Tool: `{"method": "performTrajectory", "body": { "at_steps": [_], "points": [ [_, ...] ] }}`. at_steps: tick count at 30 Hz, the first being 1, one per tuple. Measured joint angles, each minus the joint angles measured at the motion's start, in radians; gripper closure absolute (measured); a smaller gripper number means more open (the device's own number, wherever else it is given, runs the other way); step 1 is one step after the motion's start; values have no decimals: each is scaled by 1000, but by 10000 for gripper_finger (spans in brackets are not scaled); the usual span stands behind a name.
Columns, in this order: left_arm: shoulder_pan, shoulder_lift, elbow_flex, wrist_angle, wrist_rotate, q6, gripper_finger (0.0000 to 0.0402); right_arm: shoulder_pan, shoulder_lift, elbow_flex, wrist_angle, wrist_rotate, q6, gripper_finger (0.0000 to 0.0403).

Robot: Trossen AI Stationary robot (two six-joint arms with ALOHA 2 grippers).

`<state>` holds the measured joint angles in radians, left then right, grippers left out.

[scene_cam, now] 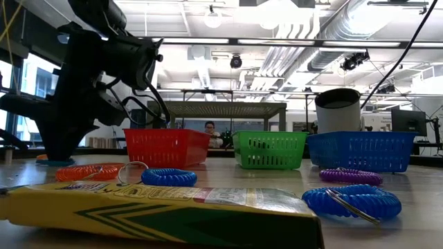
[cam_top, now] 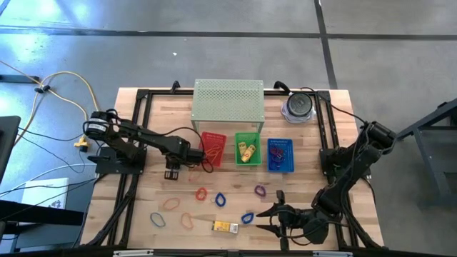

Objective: Pick & Place Office Desk Supplies
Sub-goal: Put the top blue rubber band into the red bin

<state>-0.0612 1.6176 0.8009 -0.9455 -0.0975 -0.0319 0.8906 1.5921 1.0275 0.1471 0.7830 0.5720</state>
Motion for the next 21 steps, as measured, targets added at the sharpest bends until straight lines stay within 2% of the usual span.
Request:
{"method": "performTrajectory", "body": {
  "at_steps": [3,5,21],
  "points": [
    [0,0,0,0,3,54,384,0,0,0,0,-1,0,268],
    [-1,0,-1,-1,1,79,395,1,0,0,0,-1,0,268],
    [-74,2,7,-15,-49,80,401,13,0,0,0,-1,4,268]
  ]
}}
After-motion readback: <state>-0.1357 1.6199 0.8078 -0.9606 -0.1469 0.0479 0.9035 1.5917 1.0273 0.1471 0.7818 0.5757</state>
